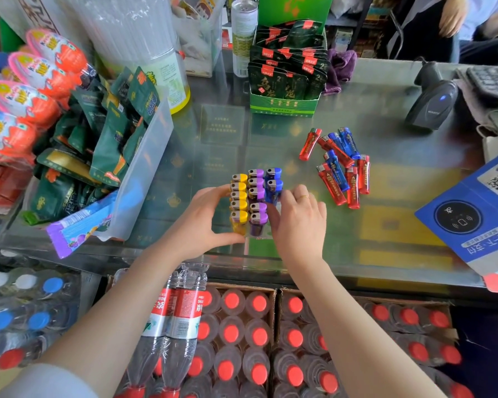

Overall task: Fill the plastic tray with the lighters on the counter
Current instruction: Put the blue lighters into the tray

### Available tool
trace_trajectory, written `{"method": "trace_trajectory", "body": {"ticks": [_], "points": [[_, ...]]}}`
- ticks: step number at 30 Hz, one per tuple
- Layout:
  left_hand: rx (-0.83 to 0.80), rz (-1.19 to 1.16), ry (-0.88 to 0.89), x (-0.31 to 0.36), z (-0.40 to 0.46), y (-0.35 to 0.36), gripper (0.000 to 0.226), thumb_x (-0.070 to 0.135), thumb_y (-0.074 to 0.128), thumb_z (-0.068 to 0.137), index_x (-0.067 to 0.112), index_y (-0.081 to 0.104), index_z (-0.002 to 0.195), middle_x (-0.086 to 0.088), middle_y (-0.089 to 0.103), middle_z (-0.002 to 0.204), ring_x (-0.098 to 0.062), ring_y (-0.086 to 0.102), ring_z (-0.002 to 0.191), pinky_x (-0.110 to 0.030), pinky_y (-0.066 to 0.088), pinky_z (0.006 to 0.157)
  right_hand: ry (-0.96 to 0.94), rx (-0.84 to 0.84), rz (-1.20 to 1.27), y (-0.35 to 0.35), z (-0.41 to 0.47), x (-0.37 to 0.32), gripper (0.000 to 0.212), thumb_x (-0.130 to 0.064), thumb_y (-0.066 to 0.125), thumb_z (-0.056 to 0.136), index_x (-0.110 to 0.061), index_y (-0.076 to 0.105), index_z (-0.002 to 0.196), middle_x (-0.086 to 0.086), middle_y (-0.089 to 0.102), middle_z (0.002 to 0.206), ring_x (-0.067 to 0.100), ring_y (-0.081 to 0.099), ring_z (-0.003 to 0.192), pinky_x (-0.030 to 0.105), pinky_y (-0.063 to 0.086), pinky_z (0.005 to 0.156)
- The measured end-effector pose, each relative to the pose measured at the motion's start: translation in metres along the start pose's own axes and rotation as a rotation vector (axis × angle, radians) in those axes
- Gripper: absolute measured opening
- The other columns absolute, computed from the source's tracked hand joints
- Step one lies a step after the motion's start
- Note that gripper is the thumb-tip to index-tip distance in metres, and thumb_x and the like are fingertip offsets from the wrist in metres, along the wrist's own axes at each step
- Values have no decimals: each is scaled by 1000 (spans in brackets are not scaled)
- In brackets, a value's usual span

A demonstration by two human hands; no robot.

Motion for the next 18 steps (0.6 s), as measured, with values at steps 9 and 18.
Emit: {"method": "trace_trajectory", "body": {"ticks": [9, 18], "points": [[4, 35, 20, 11, 1, -2, 73, 32, 78, 67, 23, 41, 129, 16, 35, 118, 3, 24, 113, -21, 22, 93, 19, -239, 198, 4, 7, 17, 33, -34, 64, 81, -10, 62, 103, 13, 69, 82, 32, 62, 75, 36, 43, 70], [-52, 21, -40, 9, 14, 10, 81, 37, 78, 66, 26, 35, 135, 6, 41, 140, -11, 35, 129, -36, 30, 106, 388, -69, 243, -21, 35, 134, 19, -24, 47, 91, -16, 60, 102, 17, 67, 88, 33, 56, 71, 30, 42, 56]]}}
Point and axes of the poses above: each hand's wrist, its own z-axis towards the middle knuckle, its own y-axis out of the palm, x = y × z, the point moved 8 cm from there along z, towards the middle knuckle
